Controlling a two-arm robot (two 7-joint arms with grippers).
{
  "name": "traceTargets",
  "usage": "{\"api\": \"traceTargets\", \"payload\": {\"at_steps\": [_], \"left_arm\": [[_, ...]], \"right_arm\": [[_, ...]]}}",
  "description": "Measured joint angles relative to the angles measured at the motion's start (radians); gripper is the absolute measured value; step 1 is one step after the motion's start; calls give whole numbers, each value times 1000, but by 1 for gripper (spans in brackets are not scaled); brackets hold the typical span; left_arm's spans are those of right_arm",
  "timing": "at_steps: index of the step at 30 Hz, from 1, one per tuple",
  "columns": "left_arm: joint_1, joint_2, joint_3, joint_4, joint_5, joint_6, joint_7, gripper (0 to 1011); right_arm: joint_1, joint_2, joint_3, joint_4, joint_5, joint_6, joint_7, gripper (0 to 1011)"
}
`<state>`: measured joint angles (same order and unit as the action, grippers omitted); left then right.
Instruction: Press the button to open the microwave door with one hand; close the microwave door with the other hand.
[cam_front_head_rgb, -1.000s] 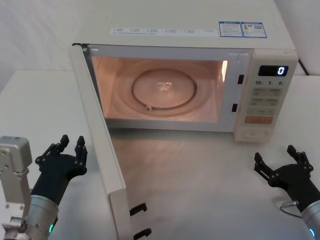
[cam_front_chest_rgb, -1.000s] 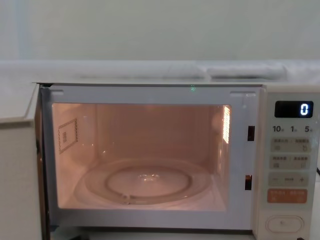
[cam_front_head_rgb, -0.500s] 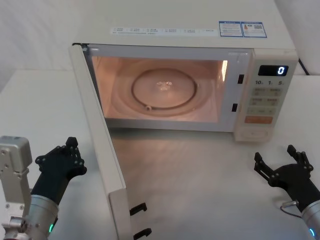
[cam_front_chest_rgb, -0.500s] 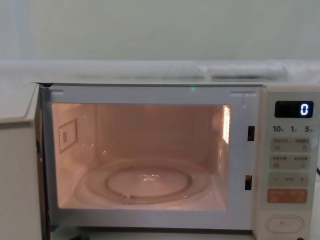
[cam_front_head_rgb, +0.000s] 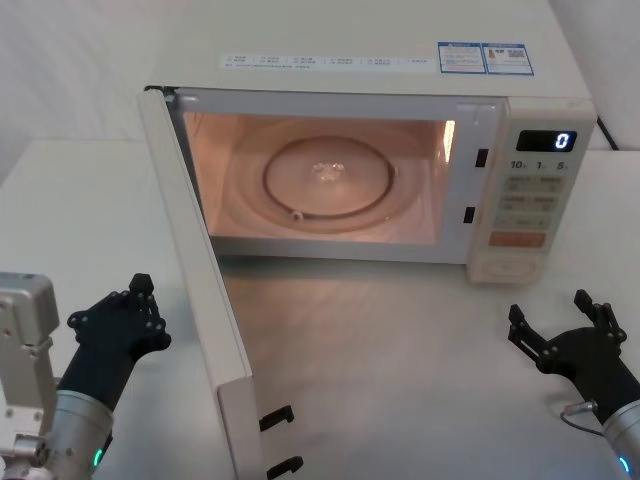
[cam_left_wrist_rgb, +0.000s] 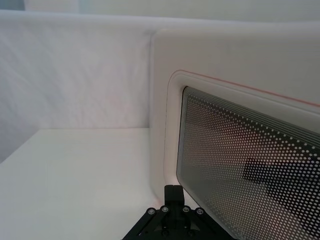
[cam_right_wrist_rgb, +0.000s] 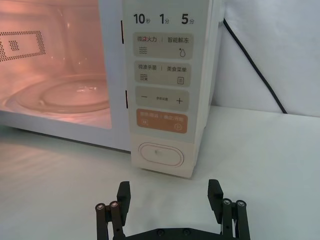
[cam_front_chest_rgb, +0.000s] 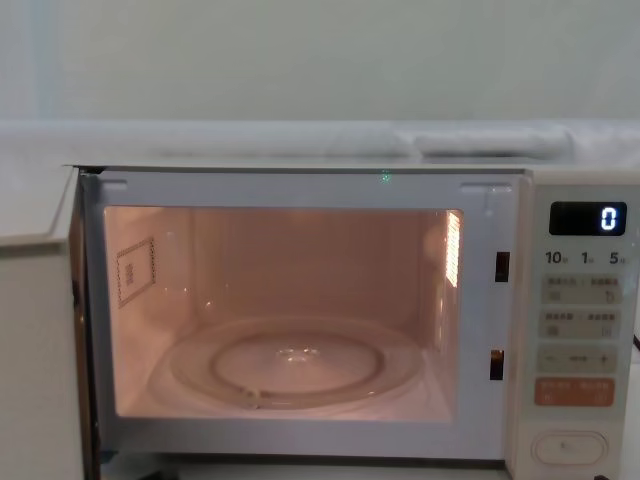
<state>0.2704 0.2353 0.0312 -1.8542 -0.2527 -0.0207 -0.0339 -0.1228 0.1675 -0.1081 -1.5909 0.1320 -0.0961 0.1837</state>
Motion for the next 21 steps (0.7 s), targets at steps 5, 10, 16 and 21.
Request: {"api": "traceTargets", "payload": {"at_steps": [5,10,16,21], "left_arm": [[21,3,-28,-26,-28,9,-54,0],[41,16,-48,-51,-46,16,-94,0],[86,45,-87,-104,-63,10,-142,0],[128,81,-140,-160,-102,0,-190,0]], "right_arm": [[0,0,0,0,0,0,0,1002],[0,0,0,0,0,0,0,1002],[0,0,0,0,0,0,0,1002],[0,0,0,0,0,0,0,1002]]}}
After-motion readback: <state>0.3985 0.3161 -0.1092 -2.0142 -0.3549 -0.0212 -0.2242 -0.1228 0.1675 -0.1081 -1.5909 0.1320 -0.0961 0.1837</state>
